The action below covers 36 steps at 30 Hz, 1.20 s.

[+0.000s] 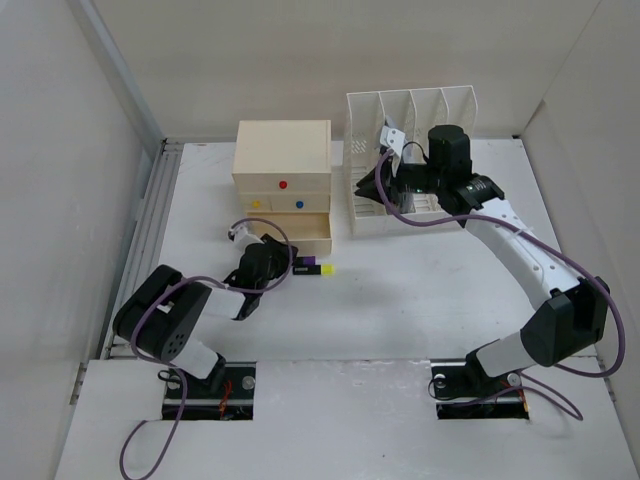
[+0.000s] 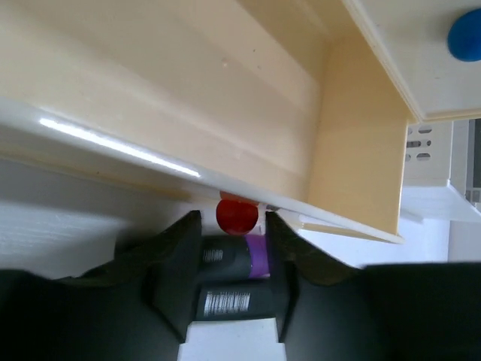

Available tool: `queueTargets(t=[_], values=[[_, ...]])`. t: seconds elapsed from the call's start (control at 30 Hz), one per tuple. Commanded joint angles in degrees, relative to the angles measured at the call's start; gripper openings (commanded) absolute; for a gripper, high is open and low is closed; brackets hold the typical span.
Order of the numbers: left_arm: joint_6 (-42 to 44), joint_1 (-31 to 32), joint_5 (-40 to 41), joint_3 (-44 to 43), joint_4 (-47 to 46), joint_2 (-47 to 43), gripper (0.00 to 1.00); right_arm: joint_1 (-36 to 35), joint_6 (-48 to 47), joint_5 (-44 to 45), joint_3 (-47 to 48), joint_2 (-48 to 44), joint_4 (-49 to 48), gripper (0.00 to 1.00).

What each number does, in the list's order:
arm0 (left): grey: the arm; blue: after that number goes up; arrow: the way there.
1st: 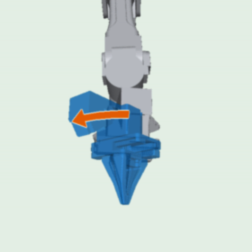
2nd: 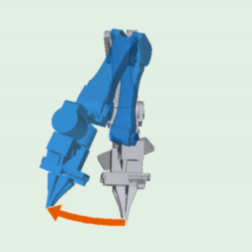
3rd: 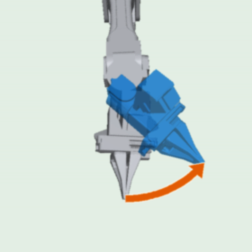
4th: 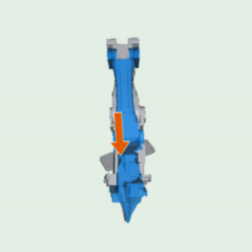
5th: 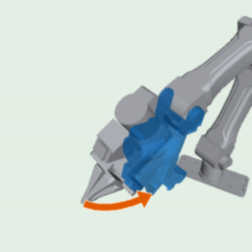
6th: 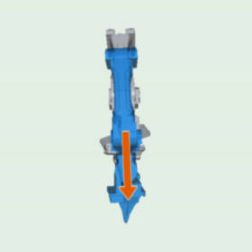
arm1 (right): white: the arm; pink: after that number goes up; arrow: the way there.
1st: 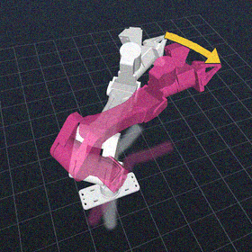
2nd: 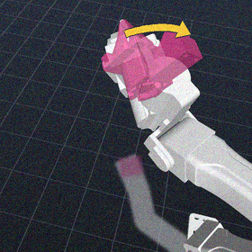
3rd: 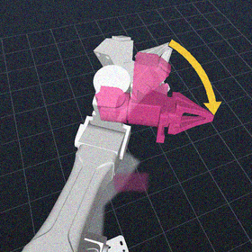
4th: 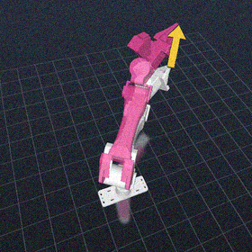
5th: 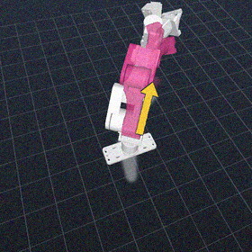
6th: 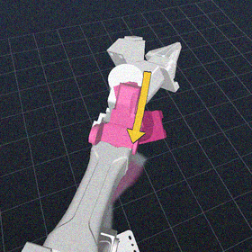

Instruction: Organize the desk

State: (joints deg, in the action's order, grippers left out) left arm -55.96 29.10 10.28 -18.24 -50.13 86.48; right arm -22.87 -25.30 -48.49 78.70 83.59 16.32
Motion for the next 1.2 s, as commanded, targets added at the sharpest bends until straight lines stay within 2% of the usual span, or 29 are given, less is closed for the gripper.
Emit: queueTargets(t=[0.0,0.03,0.07,0.1,0.17,0.2,0.3,0.4,0.43,0.47,0.5,0.57,0.6,0.63,0.67,0.73,0.77,0.8,0.83,0.87,0.9,0.97,1.03,1.1,1.17], values=[[0.77,-0.8,0.26,-0.14,0.29,-2.35,0.38,0.29,-0.45,-1.96,-0.03,-1.68,-0.58,0.36],[0.77,-0.8,0.26,0.57,0.29,-3.5,0.49,0.29,-0.45,-1.96,-0.03,-1.68,0.63,0.41],[0.16,-0.8,0.26,2.49,0.29,-4.9,0.55,0.29,-1.84,-1.96,-0.03,-1.07,1.26,0.46],[0.15,-0.28,0.26,3.46,0.29,-8.13,0.59,0.29,-2.73,-1.96,0.49,-0.54,2.04,0.57],[-0.37,0.34,0.26,5.4,1.17,-12.1,0.69,-0.42,-5.53,-1.96,1.19,0.25,5.12,0.69],[-0.37,1.21,0.79,6.89,3.35,-14.3,0.71,-1.11,-6.51,-1.44,1.98,1.3,6.17,0.72],[-0.37,2.36,1.32,9.26,7.31,-23.7,0.74,-3.4,-10.45,0.14,2.78,3.15,9.61,0.74],[0.15,3.67,1.93,9.98,14.69,-34.51,0.74,-6.56,-13.35,2.95,2.78,3.77,10.66,0.7],[0.15,3.68,1.93,9.98,19.06,-37.4,0.74,-7.53,-14.68,4.01,2.78,3.77,10.67,0.65],[0.68,4.2,1.93,9.98,21.54,-43.79,0.69,-9.89,-16.08,6.54,2.78,3.77,11.19,0.46],[0.68,4.21,1.93,9.98,24.35,-47.16,0.66,-11.48,-17.58,8.31,2.0,3.77,11.72,0.35],[2.08,4.73,1.93,6.83,33.54,-56.88,0.51,-16.73,-24.07,14.35,-0.55,3.77,11.72,0.12],[3.04,4.74,1.93,5.16,36.74,-59.73,0.28,-18.42,-26.01,16.13,-1.52,4.29,11.72,0.09],[5.23,4.74,1.93,3.14,39.9,-62.11,0.19,-19.83,-29.94,17.71,-3.01,4.82,11.72,0.09],[6.56,4.74,2.46,-1.4,45.24,-64.05,0.14,-21.15,-31.38,19.12,-3.02,6.48,11.72,0.09],[9.89,4.74,2.46,-7.31,50.1,-67.31,0.11,-23.26,-35.76,20.54,-1.63,8.94,15.12,0.15],[14.0,4.74,2.46,-13.86,52.3,-67.32,0.14,-23.27,-40.31,20.54,-0.57,11.74,16.89,0.19],[16.65,4.74,1.59,-17.5,56.24,-66.36,0.21,-23.97,-42.27,21.32,0.57,13.16,18.56,0.27],[19.9,4.74,0.97,-20.92,58.2,-65.39,0.3,-24.49,-43.94,21.33,1.8,14.65,21.8,0.3],[23.06,4.74,0.97,-27.31,60.13,-64.17,0.51,-24.5,-46.74,22.29,4.42,16.24,23.22,0.31],[29.45,4.74,0.97,-30.07,64.24,-62.76,0.59,-25.02,-47.64,22.91,5.58,19.04,24.37,0.31],[35.28,4.74,3.15,-33.43,66.99,-58.98,0.74,-25.55,-48.87,25.28,7.69,21.95,27.17,0.31],[39.77,4.74,7.09,-33.45,67.62,-57.48,0.85,-25.55,-50.37,28.08,10.42,26.08,28.59,0.32],[42.34,5.61,8.96,-30.64,64.91,-58.26,0.89,-26.17,-51.07,29.76,10.95,28.11,29.3,0.33],[42.86,6.14,6.25,-26.95,61.04,-61.15,0.9,-26.87,-51.08,31.95,10.95,30.04,28.77,0.35]])
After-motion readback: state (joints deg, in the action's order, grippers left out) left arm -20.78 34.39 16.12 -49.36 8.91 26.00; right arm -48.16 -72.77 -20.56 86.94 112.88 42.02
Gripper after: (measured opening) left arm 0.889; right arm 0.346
